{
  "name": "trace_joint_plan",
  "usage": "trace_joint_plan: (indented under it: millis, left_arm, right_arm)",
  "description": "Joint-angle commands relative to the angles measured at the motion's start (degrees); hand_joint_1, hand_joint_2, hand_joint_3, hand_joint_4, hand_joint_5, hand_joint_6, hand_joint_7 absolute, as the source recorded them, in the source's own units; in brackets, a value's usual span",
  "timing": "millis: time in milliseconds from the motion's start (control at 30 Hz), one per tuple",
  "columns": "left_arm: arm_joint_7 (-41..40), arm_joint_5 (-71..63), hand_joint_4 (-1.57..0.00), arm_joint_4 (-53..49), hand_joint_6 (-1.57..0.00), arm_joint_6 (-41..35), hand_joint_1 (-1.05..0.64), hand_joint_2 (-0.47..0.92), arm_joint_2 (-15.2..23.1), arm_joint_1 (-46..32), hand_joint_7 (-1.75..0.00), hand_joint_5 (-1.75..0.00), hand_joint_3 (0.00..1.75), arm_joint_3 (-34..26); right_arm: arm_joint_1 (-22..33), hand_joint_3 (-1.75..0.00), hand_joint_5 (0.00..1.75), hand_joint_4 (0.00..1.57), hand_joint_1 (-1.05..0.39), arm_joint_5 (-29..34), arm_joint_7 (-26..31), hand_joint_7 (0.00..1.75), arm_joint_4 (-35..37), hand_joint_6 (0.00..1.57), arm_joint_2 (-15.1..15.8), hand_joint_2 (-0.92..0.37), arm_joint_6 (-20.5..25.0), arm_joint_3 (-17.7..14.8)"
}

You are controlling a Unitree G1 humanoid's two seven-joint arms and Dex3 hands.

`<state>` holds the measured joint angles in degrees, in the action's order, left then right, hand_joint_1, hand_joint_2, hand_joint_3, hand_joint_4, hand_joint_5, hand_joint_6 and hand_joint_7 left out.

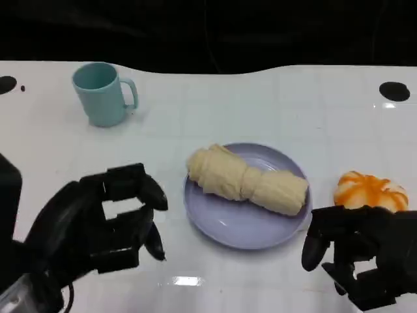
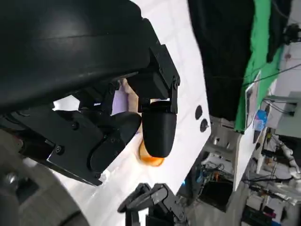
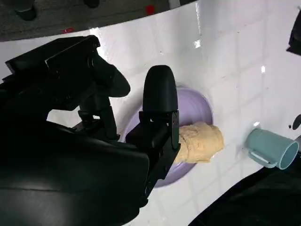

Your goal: Grasp the towel on the left side of the plate with the left hand and place it into the plate.

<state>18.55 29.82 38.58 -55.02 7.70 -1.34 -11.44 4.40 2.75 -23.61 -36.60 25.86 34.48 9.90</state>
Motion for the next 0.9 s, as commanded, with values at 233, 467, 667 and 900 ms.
trace_joint_plan:
  millis: [233, 467, 667, 900]
  left_arm:
    - [-6.92, 7.77, -0.84, -0.99, -0.75, -9.65, -0.11, 0.54, -1.1, -0.14, -1.73, -1.75, 1.39, -3.27]
    - [-6.98, 6.62, -0.84, -4.16, -0.72, -8.24, -0.1, 0.55, 0.4, 0.12, -1.74, -1.75, 1.38, -0.99]
    - [-7.01, 5.72, -0.84, -6.0, -0.72, -6.55, -0.09, 0.54, 0.84, 0.36, -1.74, -1.75, 1.39, 0.16]
    - [-7.7, 5.04, -0.84, -6.1, -0.72, -5.18, -0.09, 0.53, 1.27, 0.16, -1.73, -1.75, 1.39, 1.84]
  right_arm:
    - [0.63, -1.03, 1.68, 0.7, 0.03, -0.82, -0.66, 1.42, -0.25, 0.69, 1.02, -0.6, 0.27, -1.96]
    - [1.04, -1.03, 1.65, 0.7, 0.03, -0.87, -0.86, 1.42, 0.42, 0.68, 1.33, -0.6, -0.57, -2.41]
    - [1.4, -1.03, 1.65, 0.71, 0.04, -0.96, -1.0, 1.41, 1.66, 0.68, 1.42, -0.6, -2.66, -2.7]
    - [1.92, -1.03, 1.66, 0.71, 0.04, -1.57, -1.45, 1.42, 2.09, 0.68, 1.37, -0.6, -3.39, -3.5]
